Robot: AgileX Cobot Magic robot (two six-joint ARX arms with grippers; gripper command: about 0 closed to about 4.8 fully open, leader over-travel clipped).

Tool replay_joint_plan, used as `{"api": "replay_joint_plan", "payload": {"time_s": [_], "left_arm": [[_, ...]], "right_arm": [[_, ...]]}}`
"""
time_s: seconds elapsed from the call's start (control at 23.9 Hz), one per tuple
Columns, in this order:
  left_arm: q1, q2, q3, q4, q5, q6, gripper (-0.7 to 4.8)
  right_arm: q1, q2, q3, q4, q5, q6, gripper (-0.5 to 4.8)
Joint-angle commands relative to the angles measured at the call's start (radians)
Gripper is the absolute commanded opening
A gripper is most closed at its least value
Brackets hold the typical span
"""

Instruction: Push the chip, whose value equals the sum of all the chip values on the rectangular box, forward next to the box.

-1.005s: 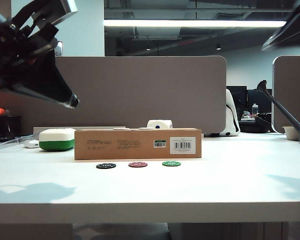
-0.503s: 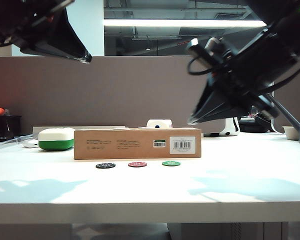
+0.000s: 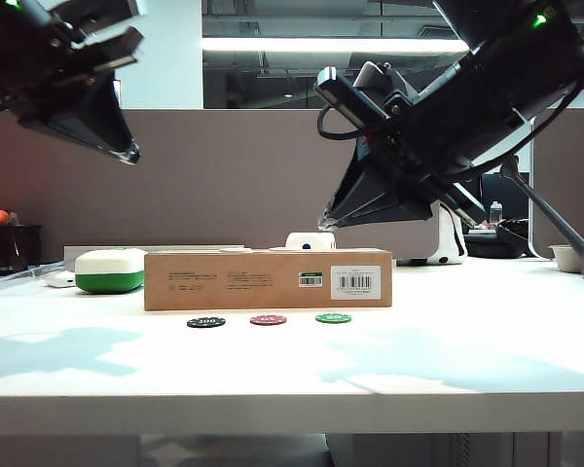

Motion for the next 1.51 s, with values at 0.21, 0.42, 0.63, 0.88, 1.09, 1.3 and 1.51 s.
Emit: {"api": "replay_joint_plan", "payload": {"time_s": [0.21,0.42,0.63,0.88,1.09,1.3,1.51], "left_arm": [[-0.008,0.161,0.195,0.010,0.005,0.000,-0.05],[-0.008,0.209,0.230,-0.025,0.003,0.000,-0.05],[-0.008,0.210,0.230,-0.027,0.003,0.000,-0.05],[-0.008,0.210,0.230,-0.024,0.003,0.000,-0.05],[-0.007,0.210,0.230,-0.024,0.003,0.000,-0.05],[-0.008,0.210,0.230,-0.024,0.003,0.000,-0.05],[-0.007,0.210,0.229,-0.024,0.003,0.000,-0.05]], "right_arm": [[0.005,0.003,0.005,-0.005,0.035,-0.007,-0.01],[0.011,0.023,0.005,0.003,0.023,-0.006,-0.01],[0.040,0.043,0.005,0.014,0.026,-0.006,-0.01],[0.053,0.049,0.005,0.037,0.024,-0.006,-0.01],[0.053,0.095,0.009,0.077,0.013,-0.010,-0.01],[0.054,0.236,0.105,0.037,-0.025,-0.062,-0.01],[0.053,0.343,0.216,-0.016,-0.018,-0.085,-0.01]]}}
